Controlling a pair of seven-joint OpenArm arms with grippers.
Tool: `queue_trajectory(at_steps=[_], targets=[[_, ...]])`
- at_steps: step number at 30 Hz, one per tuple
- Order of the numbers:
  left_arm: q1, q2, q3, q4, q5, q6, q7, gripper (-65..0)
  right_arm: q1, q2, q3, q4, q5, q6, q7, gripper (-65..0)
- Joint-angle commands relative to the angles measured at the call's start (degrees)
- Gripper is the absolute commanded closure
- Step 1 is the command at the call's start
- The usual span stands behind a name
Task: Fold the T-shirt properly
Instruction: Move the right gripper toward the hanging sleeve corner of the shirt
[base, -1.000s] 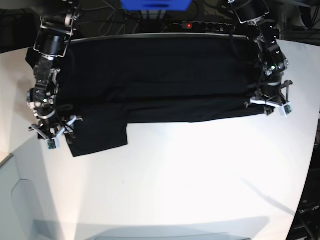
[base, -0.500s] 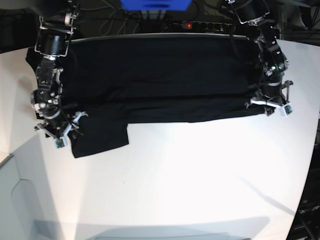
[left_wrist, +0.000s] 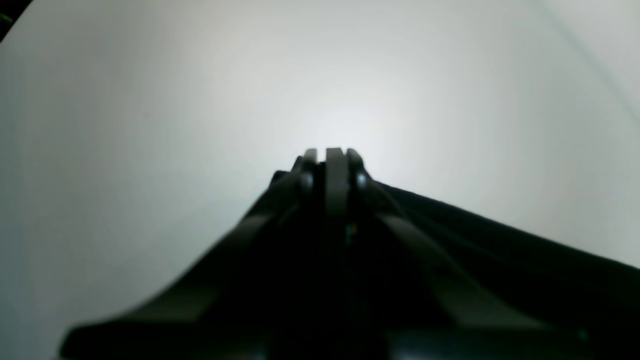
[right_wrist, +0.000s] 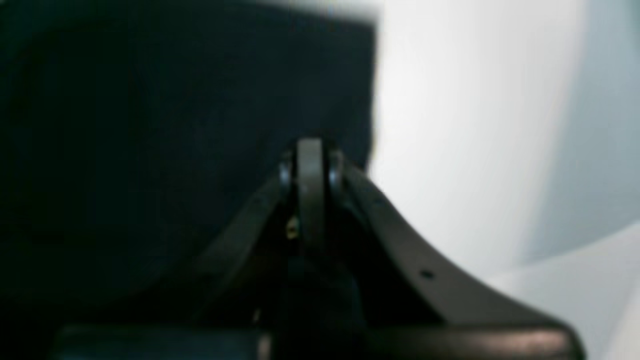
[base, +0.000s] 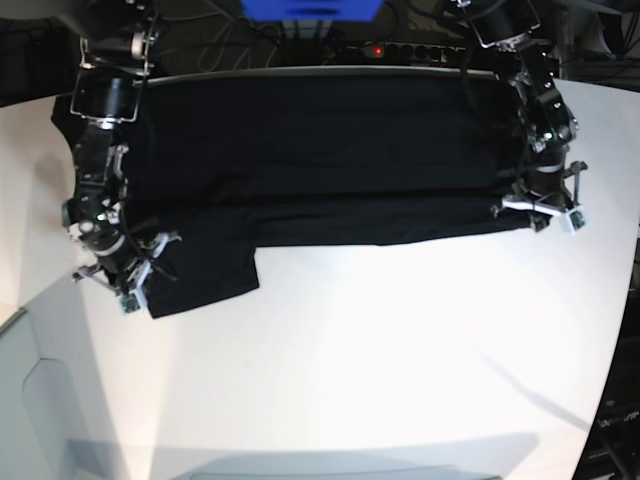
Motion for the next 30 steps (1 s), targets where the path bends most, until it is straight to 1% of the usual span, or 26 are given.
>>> queue_trajectory(at_steps=[1,6,11,13,15,16,18,19,22,26,30], targets=[[-0.51,-0.88,-0.15,2.07,-0.30,-0.06,-1.61,0.0,1.70,0.55,0.95,2.83,0.51,0.71,1.55,0.0],[-0.69,-0.88,-0.15,5.41,-0.30,0.02,-1.61,0.0,1.96,0.47,2.10,10.39,0.51,0.80,1.20,0.0],[-0.60,-0.79,-0.15,5.85,-0.30,0.02,-1.61,0.0,0.73,0.38,1.83,10.83,0.42,0.80,0.49,-0.2],[-0.34,-0.79,-0.15,5.76,-0.30,-0.06,-1.61,0.0,0.55,0.38,2.01,9.25,0.42,0.71,-2.67,-6.2],[-0.34,-0.70,-0.15,5.58,-0.30,-0.06,-1.61,0.0,1.96,0.38,2.10,6.00,0.51,0.71,-5.66,-15.8],[-0.25,-0.61,-0.15,5.58,-0.30,-0.06,-1.61,0.0,2.58,0.38,2.10,4.32,0.51,0.71,-6.63,-20.6],[-0.25,-0.53,-0.15,5.58,-0.30,-0.06,-1.61,0.0,3.28,0.47,2.10,1.78,0.51,0.71,-7.86,-27.3],[-0.25,-0.61,-0.15,5.58,-0.30,-0.06,-1.61,0.0,3.37,0.47,2.10,0.81,0.60,0.71,-8.03,-29.6],[-0.25,-0.61,-0.15,5.76,-0.30,-0.15,-1.61,0.0,3.28,0.47,2.10,-0.07,0.60,0.80,-8.03,-32.5],[-0.25,-0.70,-0.15,5.76,-0.30,-0.15,-1.61,0.0,3.19,0.38,2.10,-0.69,0.60,0.80,-8.12,-32.7],[-0.25,-0.79,-0.15,5.76,-0.30,-0.15,-1.61,0.0,4.77,0.38,2.10,-3.94,0.60,0.80,-8.47,-32.7]])
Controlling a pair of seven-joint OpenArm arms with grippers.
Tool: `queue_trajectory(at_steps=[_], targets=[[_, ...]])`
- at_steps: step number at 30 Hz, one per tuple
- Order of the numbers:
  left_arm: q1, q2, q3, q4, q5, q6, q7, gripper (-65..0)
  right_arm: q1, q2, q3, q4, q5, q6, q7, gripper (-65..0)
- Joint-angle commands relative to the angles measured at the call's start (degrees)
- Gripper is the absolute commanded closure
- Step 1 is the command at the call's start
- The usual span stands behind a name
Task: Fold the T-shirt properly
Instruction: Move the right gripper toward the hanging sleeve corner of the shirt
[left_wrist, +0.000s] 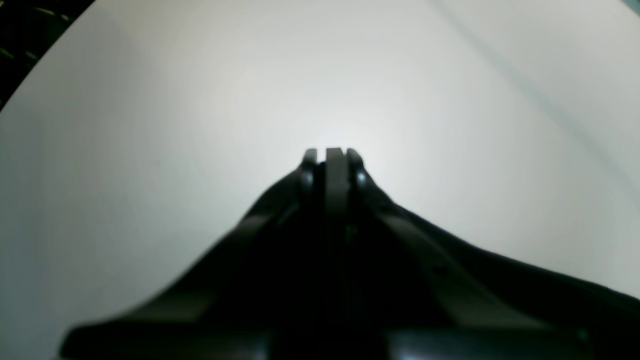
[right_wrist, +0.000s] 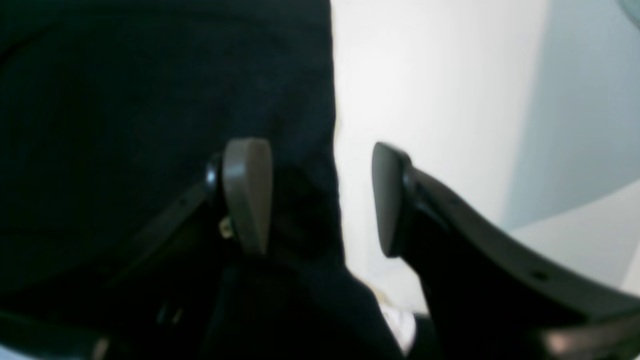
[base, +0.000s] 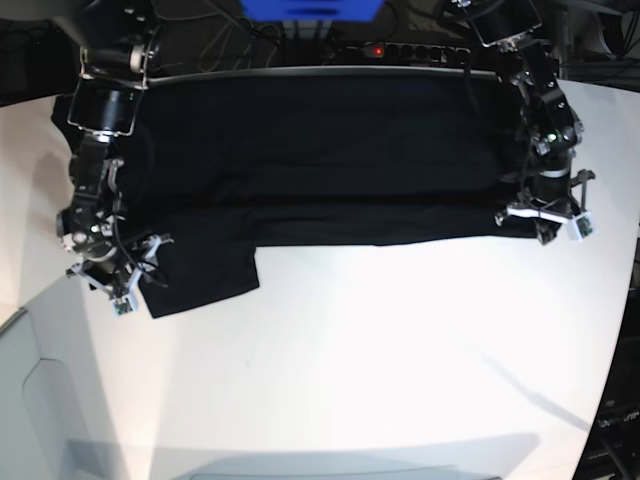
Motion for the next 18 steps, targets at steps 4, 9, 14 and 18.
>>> queue_trajectory(at_steps=[4,9,14,18], targets=[[-0.38,-0.77,-0.17,1.21,-0.15,-0.13,-1.59,0.0,1.43,0.84,0.13,-0.98,0.38,0.63,0.90,-32.7],[-0.38,-0.86,-0.17,1.21,-0.15,-0.13,-1.59,0.0,1.43,0.66,0.13,-3.70,0.38,1.24,0.90,-32.3],[-0.38,-0.86,-0.17,1.21,-0.15,-0.13,-1.59,0.0,1.43,0.66,-0.05,-5.99,0.38,6.60,1.17,-25.7],[-0.38,-0.86,-0.17,1.21,-0.15,-0.13,-1.59,0.0,1.43,0.66,-0.05,-5.81,0.38,7.66,0.99,-8.9]])
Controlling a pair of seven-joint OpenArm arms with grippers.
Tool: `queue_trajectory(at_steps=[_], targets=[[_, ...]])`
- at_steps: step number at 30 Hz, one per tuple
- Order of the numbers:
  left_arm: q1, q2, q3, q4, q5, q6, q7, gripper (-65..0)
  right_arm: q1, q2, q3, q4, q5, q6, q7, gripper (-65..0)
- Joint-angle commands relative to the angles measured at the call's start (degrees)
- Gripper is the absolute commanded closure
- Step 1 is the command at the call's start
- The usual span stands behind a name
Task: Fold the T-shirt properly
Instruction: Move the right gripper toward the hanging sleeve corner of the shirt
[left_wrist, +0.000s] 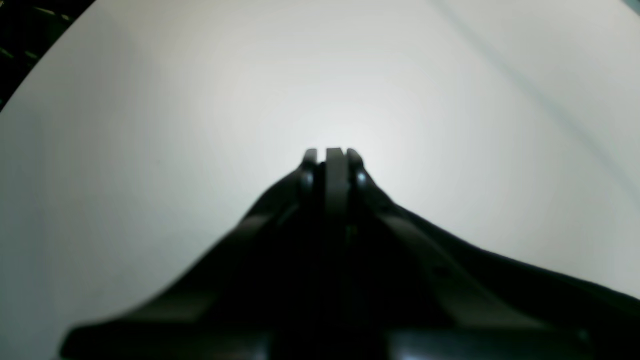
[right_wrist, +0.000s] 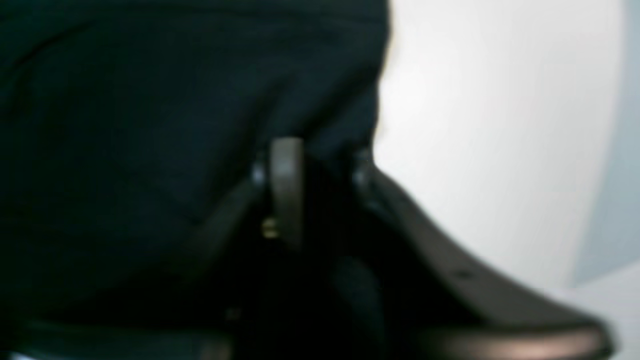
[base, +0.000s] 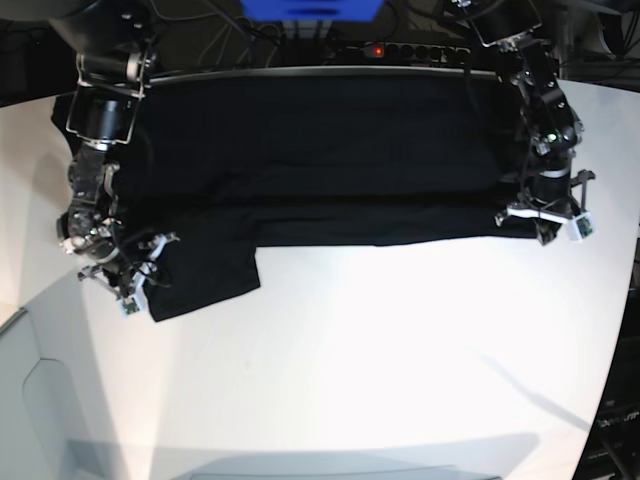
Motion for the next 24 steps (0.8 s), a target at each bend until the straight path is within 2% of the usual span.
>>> queue_trajectory(at_steps=[1,2,7,17,24], targets=[[-0.38,-0.83,-0.17,1.19,-0.13,-0.13,-1.57,0.0,0.16,0.18,-0.13,0.33,-1.85,1.39,-2.70,-4.1],[-0.38,-0.83,-0.17,1.19,-0.13,-0.13,-1.57,0.0,0.25,0.18,-0.13,0.33,-1.85,1.39,-2.70,0.0],[-0.38,-0.83,-0.17,1.19,-0.13,-0.13,-1.57,0.0,0.95,0.53,-0.05,3.23,-1.85,1.47,-2.62,0.0],[-0.55,-0.83,-0.17,2.07,-0.13,-0.13,-1.57,0.0,0.78,0.27,0.04,19.23,-1.85,1.47,-2.88,0.0],[-0.55,-0.83,-0.17,4.01,-0.13,-0.04,-1.57,0.0,0.95,0.27,0.04,19.58,-1.85,1.47,-9.82,-1.3]])
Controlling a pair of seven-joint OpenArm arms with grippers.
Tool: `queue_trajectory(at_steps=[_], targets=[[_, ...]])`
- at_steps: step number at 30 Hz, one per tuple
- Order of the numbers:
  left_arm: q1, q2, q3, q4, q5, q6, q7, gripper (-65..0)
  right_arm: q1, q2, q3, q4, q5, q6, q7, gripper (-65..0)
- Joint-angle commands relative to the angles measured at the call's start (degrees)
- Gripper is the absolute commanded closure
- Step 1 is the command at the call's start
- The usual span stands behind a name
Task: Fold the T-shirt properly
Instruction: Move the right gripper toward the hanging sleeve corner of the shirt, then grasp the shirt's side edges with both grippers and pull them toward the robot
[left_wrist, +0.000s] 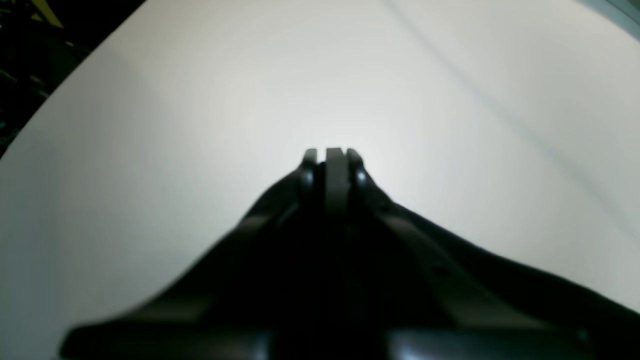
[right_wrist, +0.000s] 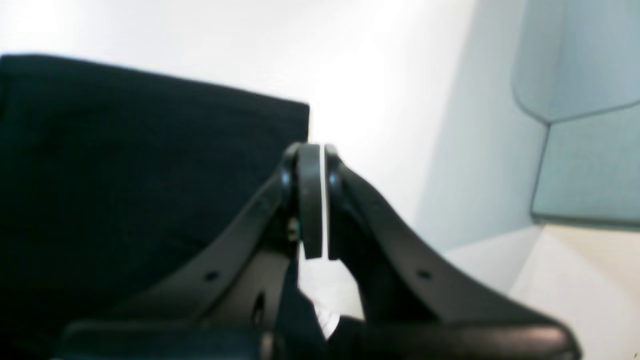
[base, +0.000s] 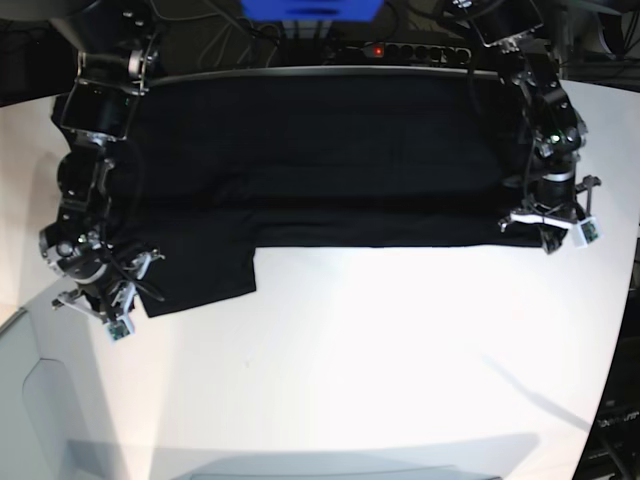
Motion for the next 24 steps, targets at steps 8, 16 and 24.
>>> queue_trajectory(at_steps=[8,16,24], targets=[[-0.27,-0.64,-0.17,0.99,-0.13,-0.04,-1.59,0.0,1.74,0.47,0.20,-6.82,0.38,0.93,-1.16,-34.8],[-0.27,-0.46,-0.17,0.99,-0.13,-0.13,-1.59,0.0,3.06,0.47,1.16,-11.21,0.38,0.93,-0.98,-43.3],[-0.18,-0.37,-0.17,1.16,-0.04,-0.13,-1.59,0.0,5.08,-0.24,8.55,-18.33,0.47,1.67,-0.98,-42.6]])
